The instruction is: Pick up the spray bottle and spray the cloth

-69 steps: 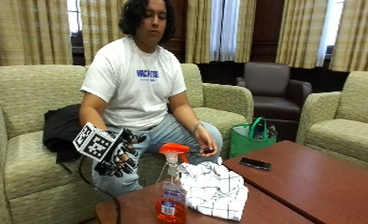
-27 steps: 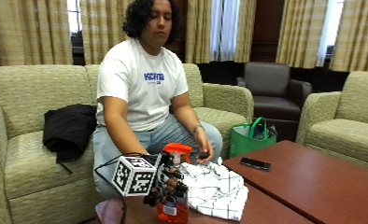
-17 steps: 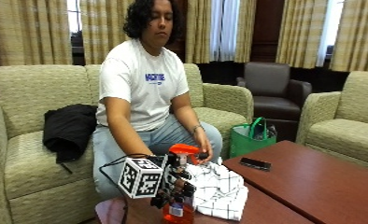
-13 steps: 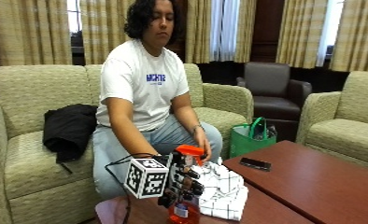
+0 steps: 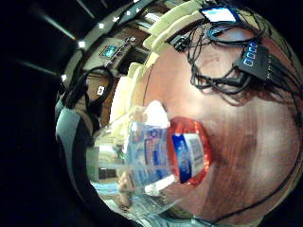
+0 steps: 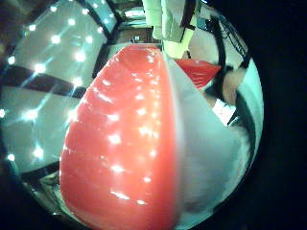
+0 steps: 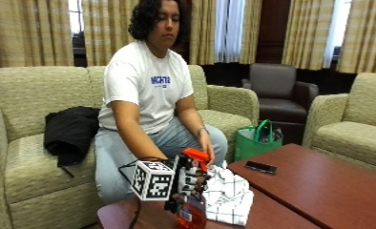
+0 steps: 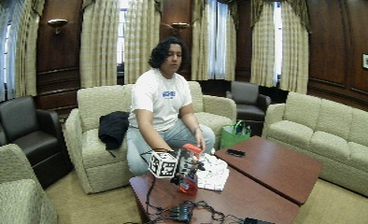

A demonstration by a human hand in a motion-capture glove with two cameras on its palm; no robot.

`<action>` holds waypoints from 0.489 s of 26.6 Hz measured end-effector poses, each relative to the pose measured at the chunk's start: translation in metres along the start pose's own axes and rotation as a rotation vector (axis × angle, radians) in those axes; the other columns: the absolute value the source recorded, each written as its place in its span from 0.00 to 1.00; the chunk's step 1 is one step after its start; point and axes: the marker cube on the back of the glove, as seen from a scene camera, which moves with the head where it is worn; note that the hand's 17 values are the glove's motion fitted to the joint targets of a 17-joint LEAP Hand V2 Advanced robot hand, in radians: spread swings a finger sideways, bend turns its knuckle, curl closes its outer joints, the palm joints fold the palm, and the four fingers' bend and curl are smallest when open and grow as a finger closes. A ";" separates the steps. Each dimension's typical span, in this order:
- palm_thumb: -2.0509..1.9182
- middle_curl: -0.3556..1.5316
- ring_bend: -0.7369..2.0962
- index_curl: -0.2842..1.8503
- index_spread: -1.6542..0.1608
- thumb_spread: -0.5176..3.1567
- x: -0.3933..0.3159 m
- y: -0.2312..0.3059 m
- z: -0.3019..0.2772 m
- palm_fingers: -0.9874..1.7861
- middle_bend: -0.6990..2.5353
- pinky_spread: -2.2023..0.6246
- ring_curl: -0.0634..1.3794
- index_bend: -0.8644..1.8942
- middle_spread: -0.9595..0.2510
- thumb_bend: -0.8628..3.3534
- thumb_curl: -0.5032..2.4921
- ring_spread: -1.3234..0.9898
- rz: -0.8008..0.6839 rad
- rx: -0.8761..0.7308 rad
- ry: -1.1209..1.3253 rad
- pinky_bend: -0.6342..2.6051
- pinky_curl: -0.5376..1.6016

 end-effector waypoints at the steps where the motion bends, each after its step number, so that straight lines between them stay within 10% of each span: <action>1: 0.72 0.34 0.59 0.22 0.72 0.39 0.001 0.000 -0.001 0.77 0.27 0.71 0.33 0.41 0.64 0.22 0.31 0.49 -0.006 0.008 -0.009 0.42 0.43; 13: 0.74 0.45 0.52 0.31 0.78 0.33 -0.014 0.023 -0.031 0.86 0.42 0.68 0.33 0.48 0.69 0.20 0.36 0.50 0.001 0.011 -0.065 0.35 0.42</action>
